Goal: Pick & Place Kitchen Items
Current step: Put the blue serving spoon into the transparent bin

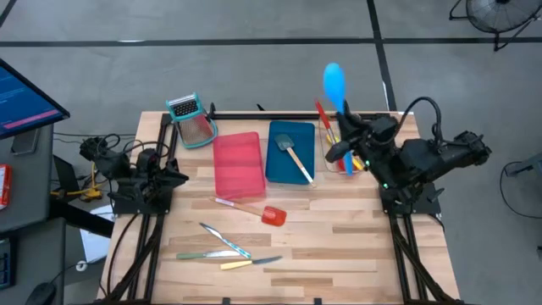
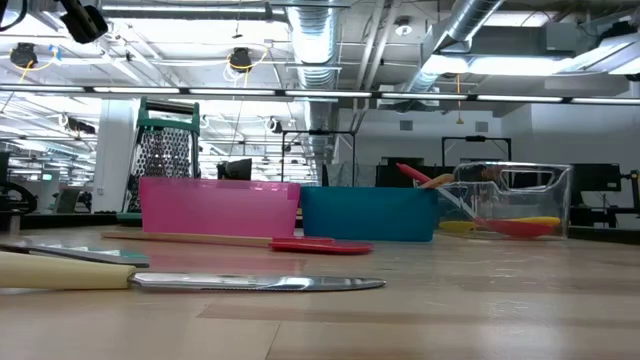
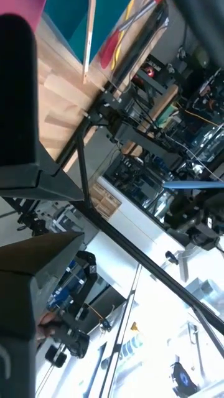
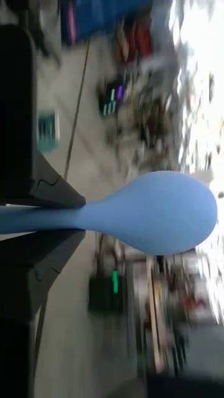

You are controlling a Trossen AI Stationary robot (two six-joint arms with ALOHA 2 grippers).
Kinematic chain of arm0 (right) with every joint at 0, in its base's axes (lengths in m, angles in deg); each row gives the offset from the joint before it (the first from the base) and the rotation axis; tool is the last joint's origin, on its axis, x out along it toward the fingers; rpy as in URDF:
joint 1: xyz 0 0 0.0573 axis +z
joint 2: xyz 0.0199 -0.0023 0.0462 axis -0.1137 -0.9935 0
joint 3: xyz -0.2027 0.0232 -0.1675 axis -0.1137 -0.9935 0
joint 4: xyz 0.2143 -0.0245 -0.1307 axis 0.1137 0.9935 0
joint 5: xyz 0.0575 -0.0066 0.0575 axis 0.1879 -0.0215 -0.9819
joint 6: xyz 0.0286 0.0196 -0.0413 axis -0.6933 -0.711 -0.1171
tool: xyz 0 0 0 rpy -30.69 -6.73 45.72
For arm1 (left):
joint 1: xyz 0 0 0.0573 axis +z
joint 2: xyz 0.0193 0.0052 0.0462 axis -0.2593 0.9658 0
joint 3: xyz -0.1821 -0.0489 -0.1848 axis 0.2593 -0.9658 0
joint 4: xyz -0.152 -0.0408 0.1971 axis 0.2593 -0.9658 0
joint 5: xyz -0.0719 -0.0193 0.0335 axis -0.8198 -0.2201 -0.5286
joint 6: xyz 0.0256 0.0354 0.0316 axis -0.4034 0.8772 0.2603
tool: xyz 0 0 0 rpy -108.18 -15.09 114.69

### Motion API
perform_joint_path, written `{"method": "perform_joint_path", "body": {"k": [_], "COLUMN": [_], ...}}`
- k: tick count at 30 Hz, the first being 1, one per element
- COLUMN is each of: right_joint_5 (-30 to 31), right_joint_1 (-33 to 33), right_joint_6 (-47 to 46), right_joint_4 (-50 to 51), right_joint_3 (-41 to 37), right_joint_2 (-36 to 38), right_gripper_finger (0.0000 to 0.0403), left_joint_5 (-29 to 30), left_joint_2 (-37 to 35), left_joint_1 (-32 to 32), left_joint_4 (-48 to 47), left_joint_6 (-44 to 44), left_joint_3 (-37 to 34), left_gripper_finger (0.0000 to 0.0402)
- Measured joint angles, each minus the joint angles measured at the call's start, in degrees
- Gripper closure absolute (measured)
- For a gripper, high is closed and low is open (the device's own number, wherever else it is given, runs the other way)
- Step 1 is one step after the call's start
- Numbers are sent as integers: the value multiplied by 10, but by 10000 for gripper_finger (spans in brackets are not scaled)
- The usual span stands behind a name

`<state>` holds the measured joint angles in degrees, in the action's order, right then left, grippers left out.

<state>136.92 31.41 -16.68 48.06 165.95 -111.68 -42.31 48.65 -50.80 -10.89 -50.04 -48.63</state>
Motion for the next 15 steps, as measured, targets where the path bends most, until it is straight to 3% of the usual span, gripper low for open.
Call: {"method": "perform_joint_path", "body": {"k": [2, 9, 15], "right_joint_5": [45, 49, 49], "right_joint_1": [-6, -68, -125], "right_joint_6": [22, 40, 151], "right_joint_4": [-10, -27, -24], "right_joint_3": [0, 0, 0], "right_joint_2": [0, 15, 18], "right_gripper_finger": [349, 353, 364], "left_joint_5": [4, 16, 32], "left_joint_2": [0, 0, 0], "left_joint_1": [0, 0, 0], "left_joint_4": [3, 38, 53], "left_joint_6": [0, 0, -3], "left_joint_3": [0, 0, 0], "left_gripper_finger": [325, 325, 325]}}
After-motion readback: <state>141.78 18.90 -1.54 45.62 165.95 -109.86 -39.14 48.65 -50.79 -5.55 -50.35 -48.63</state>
